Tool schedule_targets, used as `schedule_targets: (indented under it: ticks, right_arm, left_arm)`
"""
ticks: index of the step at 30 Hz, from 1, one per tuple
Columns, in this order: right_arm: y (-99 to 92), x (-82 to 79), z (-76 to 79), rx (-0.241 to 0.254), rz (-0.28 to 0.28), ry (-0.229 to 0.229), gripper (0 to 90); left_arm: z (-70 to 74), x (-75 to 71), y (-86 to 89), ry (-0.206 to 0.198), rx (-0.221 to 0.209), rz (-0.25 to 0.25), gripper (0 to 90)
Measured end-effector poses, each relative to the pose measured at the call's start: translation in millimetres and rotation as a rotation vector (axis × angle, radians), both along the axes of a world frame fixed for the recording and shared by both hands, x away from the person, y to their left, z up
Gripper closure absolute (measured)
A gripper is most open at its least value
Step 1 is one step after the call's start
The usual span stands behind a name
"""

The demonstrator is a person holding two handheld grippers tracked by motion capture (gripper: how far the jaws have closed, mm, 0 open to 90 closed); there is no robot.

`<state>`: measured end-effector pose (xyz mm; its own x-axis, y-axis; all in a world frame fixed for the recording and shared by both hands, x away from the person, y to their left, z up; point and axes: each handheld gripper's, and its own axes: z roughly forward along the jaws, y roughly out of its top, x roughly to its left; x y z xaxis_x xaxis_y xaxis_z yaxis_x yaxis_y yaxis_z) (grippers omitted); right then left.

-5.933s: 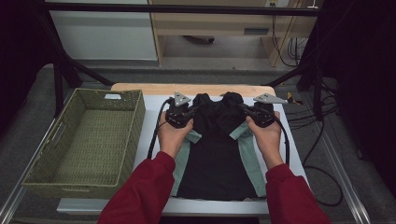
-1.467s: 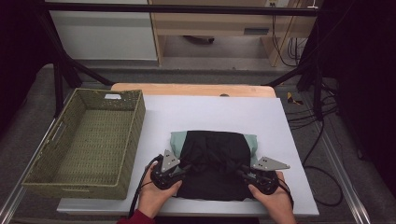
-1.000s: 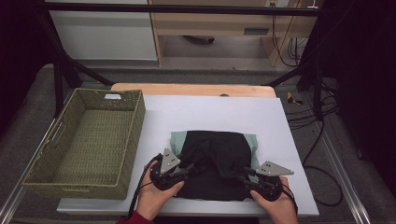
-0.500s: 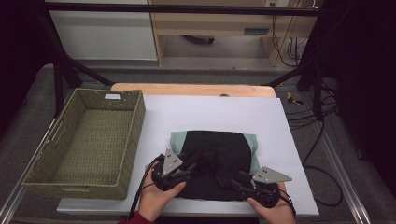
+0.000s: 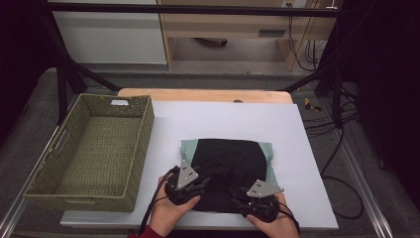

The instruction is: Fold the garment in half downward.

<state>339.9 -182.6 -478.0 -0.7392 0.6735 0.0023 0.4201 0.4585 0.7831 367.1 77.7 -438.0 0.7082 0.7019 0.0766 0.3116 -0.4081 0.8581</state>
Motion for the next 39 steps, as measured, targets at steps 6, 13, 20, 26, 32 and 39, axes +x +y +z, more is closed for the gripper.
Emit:
schedule_targets:
  ticks: [6, 13, 20, 26, 32, 39]
  right_arm:
    - [2.5, 5.7, -3.9, -0.028, -0.026, 0.007, 55.2]
    - [-8.8, 10.4, -0.5, 0.021, -0.035, 0.031, 86.4]
    - [-22.6, 0.7, 6.9, 0.034, -0.028, 0.026, 87.5]
    - [-42.7, -13.2, 16.0, 0.046, -0.051, -0.007, 87.6]
    - [-42.1, -17.4, 10.0, 0.009, -0.031, 0.004, 87.5]
    - [-41.3, -15.3, 8.3, 0.013, -0.024, 0.012, 86.7]
  left_arm:
    - [-4.4, -0.6, -2.7, 0.013, 0.021, -0.005, 56.0]
    - [-13.2, -1.1, 1.7, 0.048, 0.034, -0.033, 84.0]
    - [-21.8, -7.7, 10.7, 0.071, 0.07, -0.041, 88.2]
    - [-34.4, -19.2, 18.4, 0.074, 0.162, -0.037, 88.5]
    - [-36.5, -21.1, 20.3, 0.072, 0.152, -0.04, 82.9]
    - [-26.8, -27.5, 21.3, 0.052, 0.127, -0.04, 76.1]
